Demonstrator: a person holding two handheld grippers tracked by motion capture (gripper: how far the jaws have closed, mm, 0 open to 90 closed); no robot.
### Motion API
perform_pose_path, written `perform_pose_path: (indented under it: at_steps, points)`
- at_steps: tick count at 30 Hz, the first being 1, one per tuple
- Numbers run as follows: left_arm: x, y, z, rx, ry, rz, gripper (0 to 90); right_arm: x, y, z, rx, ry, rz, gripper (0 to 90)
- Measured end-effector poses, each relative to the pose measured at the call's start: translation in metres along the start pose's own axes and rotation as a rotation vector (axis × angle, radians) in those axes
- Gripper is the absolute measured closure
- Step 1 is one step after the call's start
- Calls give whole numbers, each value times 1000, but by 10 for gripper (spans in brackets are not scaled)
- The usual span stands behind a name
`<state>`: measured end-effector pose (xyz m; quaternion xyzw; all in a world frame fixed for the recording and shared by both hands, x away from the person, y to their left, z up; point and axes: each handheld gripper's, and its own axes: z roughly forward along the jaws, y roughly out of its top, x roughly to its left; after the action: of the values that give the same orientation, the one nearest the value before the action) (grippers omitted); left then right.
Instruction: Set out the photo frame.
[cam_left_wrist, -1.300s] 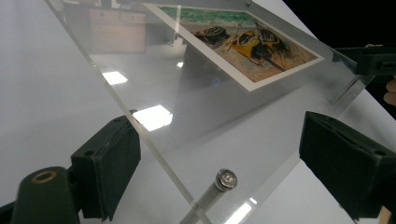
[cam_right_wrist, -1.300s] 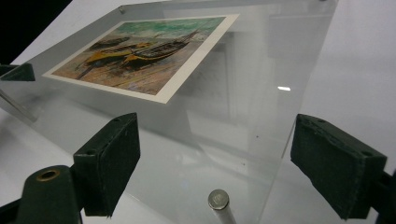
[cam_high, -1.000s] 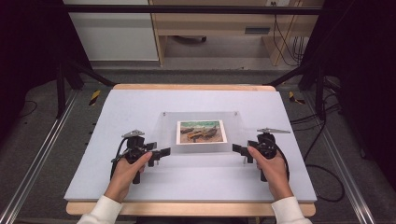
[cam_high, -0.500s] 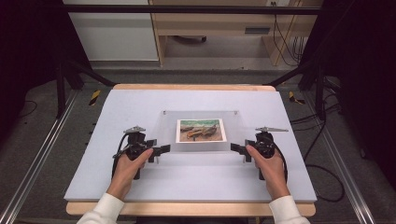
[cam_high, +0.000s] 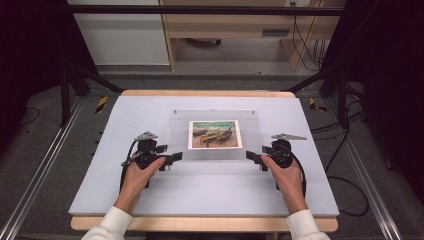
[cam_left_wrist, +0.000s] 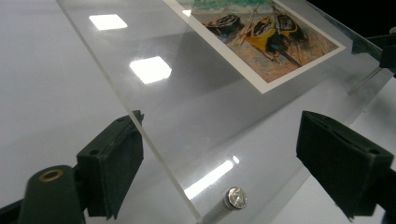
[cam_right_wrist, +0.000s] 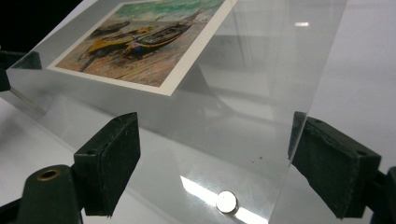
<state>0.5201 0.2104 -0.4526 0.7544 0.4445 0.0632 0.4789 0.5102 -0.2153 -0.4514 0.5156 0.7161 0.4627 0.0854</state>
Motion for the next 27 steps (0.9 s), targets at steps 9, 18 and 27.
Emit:
perform_pose_path:
  at_steps: [9,18,27]
  points:
    - [-8,-5,-9,-25,36,21,250,5,-5,-11,-1,-10,-61,224]
    - [-10,-8,-15,-36,50,12,311,8,-8,-16,-3,-20,-86,253]
    - [-13,-11,-16,-44,59,14,314,9,-9,-17,-2,-19,-102,256]
